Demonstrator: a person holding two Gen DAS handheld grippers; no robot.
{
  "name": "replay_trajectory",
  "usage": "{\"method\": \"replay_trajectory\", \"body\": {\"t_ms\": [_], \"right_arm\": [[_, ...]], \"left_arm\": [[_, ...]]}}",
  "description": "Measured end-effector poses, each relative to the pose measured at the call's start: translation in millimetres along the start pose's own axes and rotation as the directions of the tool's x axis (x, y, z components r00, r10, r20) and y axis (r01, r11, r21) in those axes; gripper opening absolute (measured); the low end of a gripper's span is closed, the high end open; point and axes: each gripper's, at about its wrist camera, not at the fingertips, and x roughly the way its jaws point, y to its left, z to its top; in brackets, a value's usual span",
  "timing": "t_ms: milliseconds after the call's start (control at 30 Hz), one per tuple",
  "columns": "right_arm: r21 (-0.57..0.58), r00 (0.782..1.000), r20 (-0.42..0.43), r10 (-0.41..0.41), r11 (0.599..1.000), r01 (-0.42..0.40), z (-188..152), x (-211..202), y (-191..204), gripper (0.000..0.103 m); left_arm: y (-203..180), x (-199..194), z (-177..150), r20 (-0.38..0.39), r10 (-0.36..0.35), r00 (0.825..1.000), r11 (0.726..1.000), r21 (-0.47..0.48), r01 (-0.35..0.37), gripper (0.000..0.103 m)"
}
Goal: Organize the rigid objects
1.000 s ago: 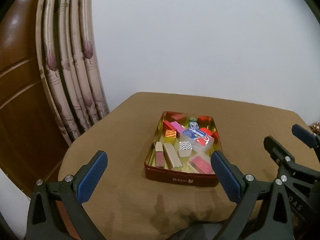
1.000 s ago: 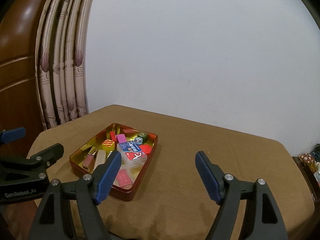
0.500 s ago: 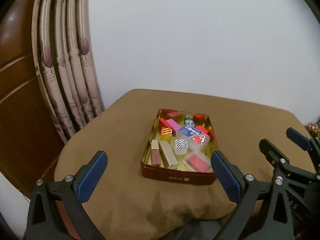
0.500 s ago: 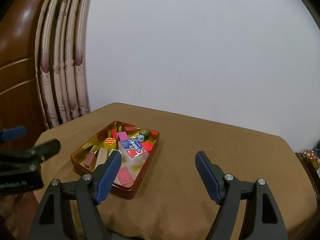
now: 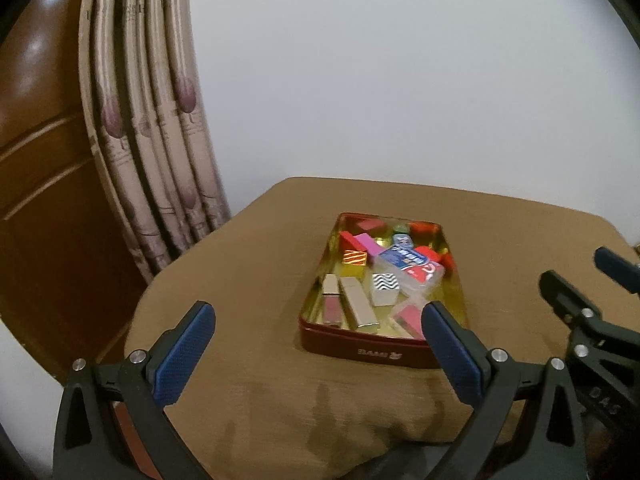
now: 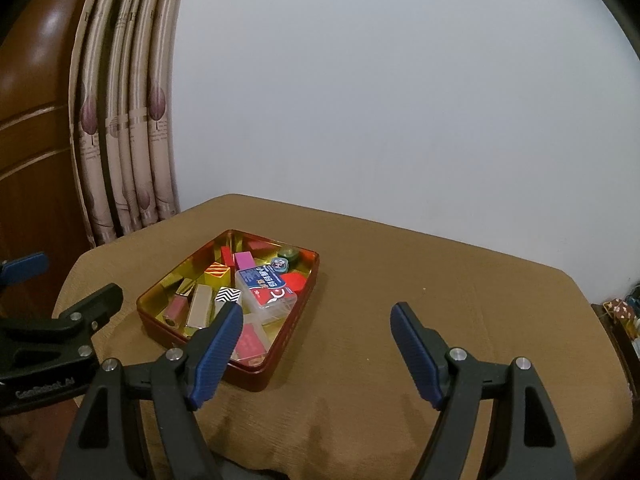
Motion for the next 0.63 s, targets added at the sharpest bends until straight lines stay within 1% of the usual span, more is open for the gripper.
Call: {"method": "replay_trajectory", "body": {"t_ms": [233, 267, 367, 400, 467, 567, 633], "right_arm": [[-0.002, 1.000, -0.007, 0.000, 1.000, 0.000, -0.8, 1.1, 0.9, 0.078], [-0.001, 1.000, -0.009, 0.001, 1.000, -0.001, -1.4, 1.1, 0.2, 0.078], [0.000, 1.000, -0.015, 0.007, 1.000, -0.007, -2.5, 2.2, -0.4, 0.078], [0.000, 1.000, -0.014, 0.006, 1.000, -0.006, -2.6, 2.5, -0.6, 0.078], [0.003, 1.000, -0.018, 0.015, 1.000, -0.015, -3.3, 3.2, -0.9, 0.078], [0.005, 1.000, -0.023, 0.014, 1.000, -0.014, -3.7, 5.2, -2.2, 0.078], [0.007, 1.000, -0.024, 0.020, 1.000, -0.019, -3.6, 5.5, -3.4, 0.078]], "left_arm": [[-3.7, 0.2, -3.2, 0.004, 0.019, 1.000, 1.000, 0.017, -0.019, 0.100], [-3.5, 0.4, -3.5, 0.000, 0.002, 1.000, 1.000, 0.016, -0.002, 0.100], [-4.8, -0.4, -3.5, 0.000, -0.005, 1.000, 1.000, 0.021, 0.005, 0.100], [-4.9, 0.0, -3.3, -0.009, -0.029, 1.000, 0.999, 0.021, 0.029, 0.100], [-4.6, 1.3, -2.3, -0.025, -0.038, 0.999, 0.999, 0.014, 0.038, 0.102], [-2.4, 2.2, -1.7, -0.055, -0.065, 0.996, 0.998, -0.010, 0.064, 0.103], [0.6, 4.4, -0.6, -0.088, -0.091, 0.992, 0.996, -0.031, 0.089, 0.103]]}}
